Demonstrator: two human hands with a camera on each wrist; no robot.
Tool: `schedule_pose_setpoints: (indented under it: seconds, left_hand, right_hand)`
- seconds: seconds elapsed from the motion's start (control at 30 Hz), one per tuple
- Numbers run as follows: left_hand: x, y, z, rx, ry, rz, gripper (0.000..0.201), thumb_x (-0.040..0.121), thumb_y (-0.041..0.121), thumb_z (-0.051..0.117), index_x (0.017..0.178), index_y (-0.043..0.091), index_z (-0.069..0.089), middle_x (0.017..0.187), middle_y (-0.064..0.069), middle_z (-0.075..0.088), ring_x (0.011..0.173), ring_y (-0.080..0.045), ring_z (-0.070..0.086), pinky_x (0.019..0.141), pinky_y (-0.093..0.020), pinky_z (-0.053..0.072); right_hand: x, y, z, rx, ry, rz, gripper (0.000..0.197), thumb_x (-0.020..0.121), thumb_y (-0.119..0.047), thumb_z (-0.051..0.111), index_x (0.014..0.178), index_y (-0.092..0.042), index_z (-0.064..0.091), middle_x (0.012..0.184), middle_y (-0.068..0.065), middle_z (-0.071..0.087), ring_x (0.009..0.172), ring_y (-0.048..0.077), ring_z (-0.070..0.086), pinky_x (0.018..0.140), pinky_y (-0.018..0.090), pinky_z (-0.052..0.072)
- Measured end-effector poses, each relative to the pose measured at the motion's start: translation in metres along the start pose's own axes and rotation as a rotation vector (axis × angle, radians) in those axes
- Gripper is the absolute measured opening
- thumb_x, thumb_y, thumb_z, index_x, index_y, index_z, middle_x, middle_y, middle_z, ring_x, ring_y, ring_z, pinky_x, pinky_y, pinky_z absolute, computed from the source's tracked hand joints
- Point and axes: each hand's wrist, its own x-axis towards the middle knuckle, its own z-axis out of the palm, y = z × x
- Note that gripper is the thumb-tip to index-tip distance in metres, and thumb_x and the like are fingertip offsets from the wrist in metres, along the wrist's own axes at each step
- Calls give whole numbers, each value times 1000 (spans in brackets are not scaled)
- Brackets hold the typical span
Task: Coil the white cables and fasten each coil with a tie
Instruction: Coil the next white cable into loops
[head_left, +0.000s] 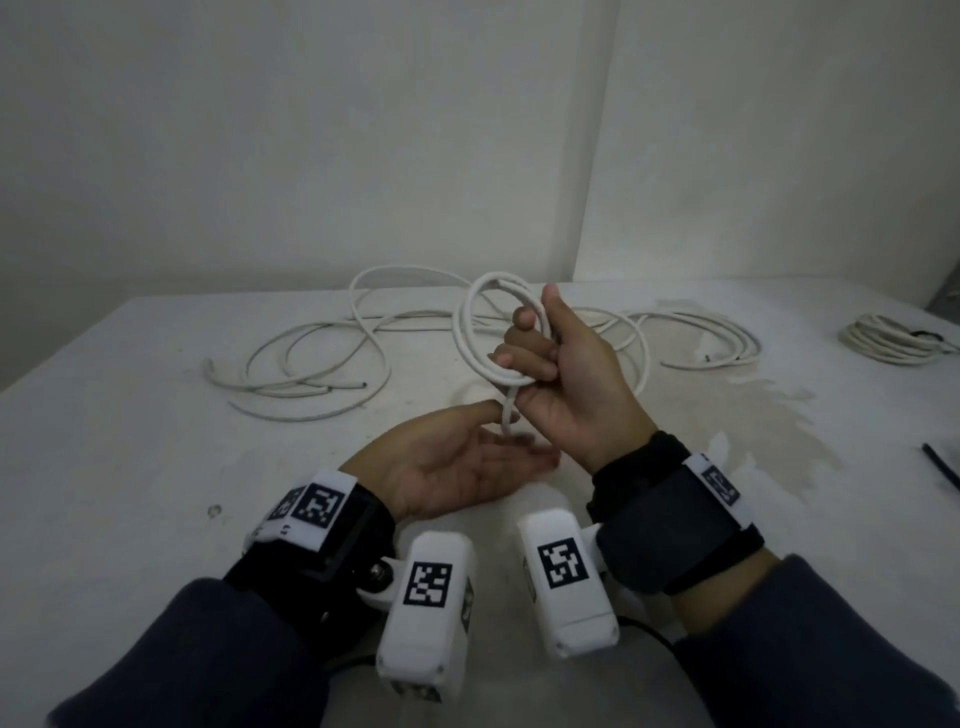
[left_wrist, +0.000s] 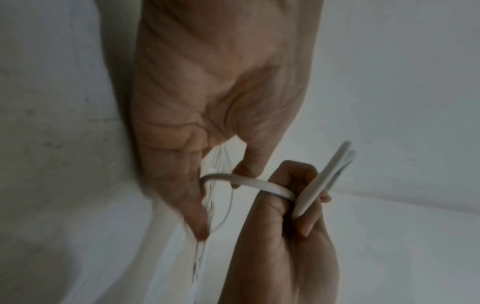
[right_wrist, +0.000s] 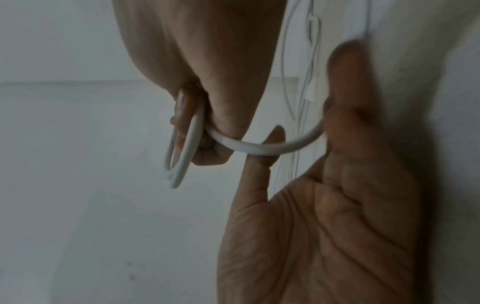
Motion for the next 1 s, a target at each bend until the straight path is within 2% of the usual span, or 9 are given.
schedule_pose_setpoints:
  seconds: [0.03, 0.1, 0.2, 0.27, 0.43, 0.6, 0.77, 0.83, 1.0]
  left_hand:
    - [0, 1, -1, -108, 28, 101, 23, 95, 11, 49, 110, -3, 60, 96, -18, 71, 78, -20, 72, 71, -22, 56]
    - [4, 2, -5, -198, 131, 368, 23, 93, -3, 48, 112, -6, 60, 107, -21, 69, 89, -22, 70, 80, -26, 55]
    - [7, 3, -10, -11, 367, 686, 23, 93, -4, 53, 116, -7, 56, 112, -21, 67, 97, -24, 68, 87, -34, 56]
    - [5, 2, -10, 37, 383, 768, 22, 95, 0, 51, 116, 2, 56, 108, -14, 70, 94, -17, 70, 84, -32, 57]
    - [-4, 5, -14, -104, 202, 773, 25, 99, 4, 42, 118, -3, 58, 103, -16, 71, 99, -23, 70, 76, -31, 59]
    - [-7, 8, -15, 54, 192, 716, 27, 99, 2, 38, 100, 2, 65, 85, -9, 73, 70, -16, 69, 64, -27, 57]
    - [-12, 11, -13, 377, 274, 747, 33, 102, 24, 41, 76, 9, 55, 58, -1, 54, 44, -9, 46, 57, -27, 50]
    - [-15, 12, -14, 502, 317, 767, 34, 101, 30, 44, 76, 8, 55, 51, 4, 51, 39, -7, 44, 55, -26, 49]
    - [-20, 18, -18, 542, 297, 760, 35, 102, 23, 42, 92, -6, 60, 47, 1, 51, 34, -8, 37, 51, -28, 53]
  right_hand:
    - [0, 1, 0, -29, 41, -31, 45, 102, -38, 37, 69, -9, 46, 41, -7, 24, 32, 6, 24, 47, 19, 44]
    - [3, 7, -6, -85, 182, -105, 43, 103, -36, 36, 71, -9, 45, 39, -6, 26, 31, 7, 26, 47, 21, 44]
    - [9, 18, -15, -140, 323, -75, 41, 104, -34, 33, 73, -10, 43, 37, -4, 29, 29, 7, 29, 49, 21, 45]
    - [10, 21, -17, -165, 317, -40, 40, 104, -33, 33, 73, -10, 42, 37, -4, 30, 29, 7, 29, 48, 20, 46]
    - [9, 19, -15, -363, 303, -105, 41, 104, -34, 35, 71, -10, 44, 39, -5, 30, 32, 7, 29, 40, 17, 38]
    - [5, 19, -12, -648, 299, -161, 44, 104, -33, 35, 69, -10, 47, 40, -7, 36, 32, 6, 32, 38, 16, 35]
    - [3, 23, -10, -897, 182, -91, 44, 103, -34, 36, 68, -10, 49, 43, -6, 36, 40, 11, 36, 46, 23, 41]
    - [0, 23, -8, -943, 113, -51, 45, 104, -34, 35, 68, -11, 49, 43, -7, 36, 39, 11, 36, 50, 25, 39]
    - [-6, 26, 0, -1028, 37, -97, 37, 104, -32, 32, 77, -13, 47, 43, -9, 33, 39, 8, 31, 51, 25, 39]
